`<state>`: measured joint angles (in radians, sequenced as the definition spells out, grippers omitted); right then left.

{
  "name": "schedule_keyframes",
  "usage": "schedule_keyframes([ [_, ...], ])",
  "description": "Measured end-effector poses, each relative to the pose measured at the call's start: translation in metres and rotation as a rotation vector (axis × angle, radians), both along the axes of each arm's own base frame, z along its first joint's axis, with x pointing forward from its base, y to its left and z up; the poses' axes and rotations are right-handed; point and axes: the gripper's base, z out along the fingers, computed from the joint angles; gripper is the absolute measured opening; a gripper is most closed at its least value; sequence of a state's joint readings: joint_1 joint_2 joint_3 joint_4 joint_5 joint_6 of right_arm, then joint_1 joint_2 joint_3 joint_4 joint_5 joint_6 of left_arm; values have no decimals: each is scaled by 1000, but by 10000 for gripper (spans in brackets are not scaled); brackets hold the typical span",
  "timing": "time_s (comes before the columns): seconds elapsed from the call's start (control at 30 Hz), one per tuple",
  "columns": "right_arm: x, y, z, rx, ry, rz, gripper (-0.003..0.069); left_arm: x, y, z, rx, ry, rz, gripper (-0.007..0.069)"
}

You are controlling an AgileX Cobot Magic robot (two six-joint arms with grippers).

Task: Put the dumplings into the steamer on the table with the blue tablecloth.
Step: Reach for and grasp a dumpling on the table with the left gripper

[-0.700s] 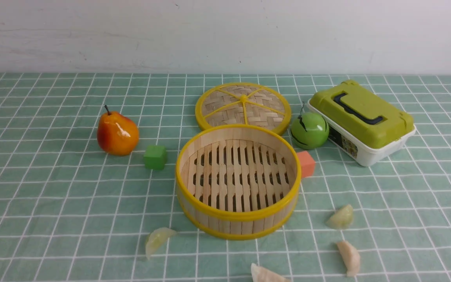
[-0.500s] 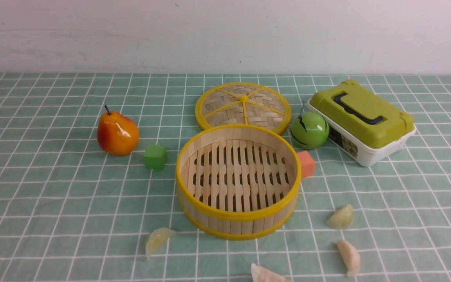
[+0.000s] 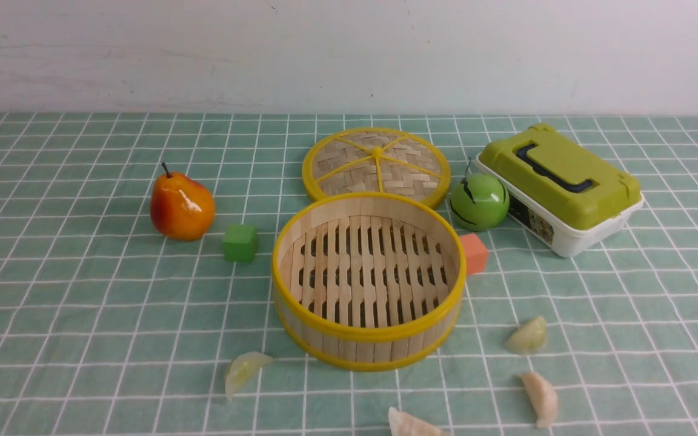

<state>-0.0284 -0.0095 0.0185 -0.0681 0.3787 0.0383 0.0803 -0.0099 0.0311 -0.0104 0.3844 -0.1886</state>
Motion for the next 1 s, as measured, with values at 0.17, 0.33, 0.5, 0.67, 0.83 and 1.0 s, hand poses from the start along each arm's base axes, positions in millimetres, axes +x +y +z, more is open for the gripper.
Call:
schedule_keyframes([
  [0.17,0,0,0,0,0,0,240,0,0,0,0,0,0,225],
  [0.33,0,-1,0,-23,1,-2,240,0,0,0,0,0,0,232],
  [0.5,0,-2,0,-48,3,-4,240,0,0,0,0,0,0,237],
  [0.67,0,-2,0,-48,2,-4,240,0,0,0,0,0,0,237],
  [0.83,0,-1,0,-33,2,-3,240,0,0,0,0,0,0,237],
  [1.0,0,2,0,50,-1,4,240,0,0,0,3,0,0,237],
])
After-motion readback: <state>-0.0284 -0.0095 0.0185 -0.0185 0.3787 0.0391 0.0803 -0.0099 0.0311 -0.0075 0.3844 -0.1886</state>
